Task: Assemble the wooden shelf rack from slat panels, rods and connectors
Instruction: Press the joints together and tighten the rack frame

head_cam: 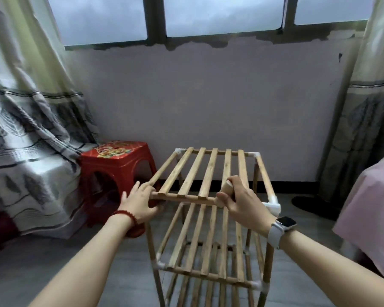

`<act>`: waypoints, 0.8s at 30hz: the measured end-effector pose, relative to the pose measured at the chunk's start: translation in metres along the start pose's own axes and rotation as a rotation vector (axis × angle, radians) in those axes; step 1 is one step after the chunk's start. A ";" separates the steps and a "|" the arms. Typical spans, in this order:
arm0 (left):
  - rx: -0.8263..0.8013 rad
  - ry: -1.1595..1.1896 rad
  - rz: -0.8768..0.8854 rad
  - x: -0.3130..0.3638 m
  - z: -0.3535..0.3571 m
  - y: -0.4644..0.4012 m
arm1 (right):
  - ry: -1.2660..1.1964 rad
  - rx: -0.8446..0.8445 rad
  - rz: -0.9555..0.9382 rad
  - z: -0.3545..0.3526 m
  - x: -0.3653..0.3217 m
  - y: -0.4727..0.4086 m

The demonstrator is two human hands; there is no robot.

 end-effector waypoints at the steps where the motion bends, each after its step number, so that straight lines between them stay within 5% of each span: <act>1: 0.031 -0.013 0.031 -0.001 -0.002 0.002 | 0.013 0.013 -0.002 -0.001 0.001 -0.001; 8: 0.254 -0.124 0.336 0.059 -0.011 0.035 | 0.044 0.106 0.027 -0.029 0.026 -0.008; 16: 0.151 -0.089 0.756 0.163 -0.002 0.062 | -0.075 0.154 0.247 -0.042 0.054 -0.042; 24: 0.131 0.080 0.507 0.217 0.020 0.010 | 0.159 -0.040 0.193 -0.080 0.021 -0.034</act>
Point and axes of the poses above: each hand's wrist, its own y-axis away from the middle knuckle, its own z-axis out of the palm, x = y × z, the point moved 7 cm from there along -y, towards the middle knuckle, and after that the axes turned 10 degrees about z, right-handed, at the moved point
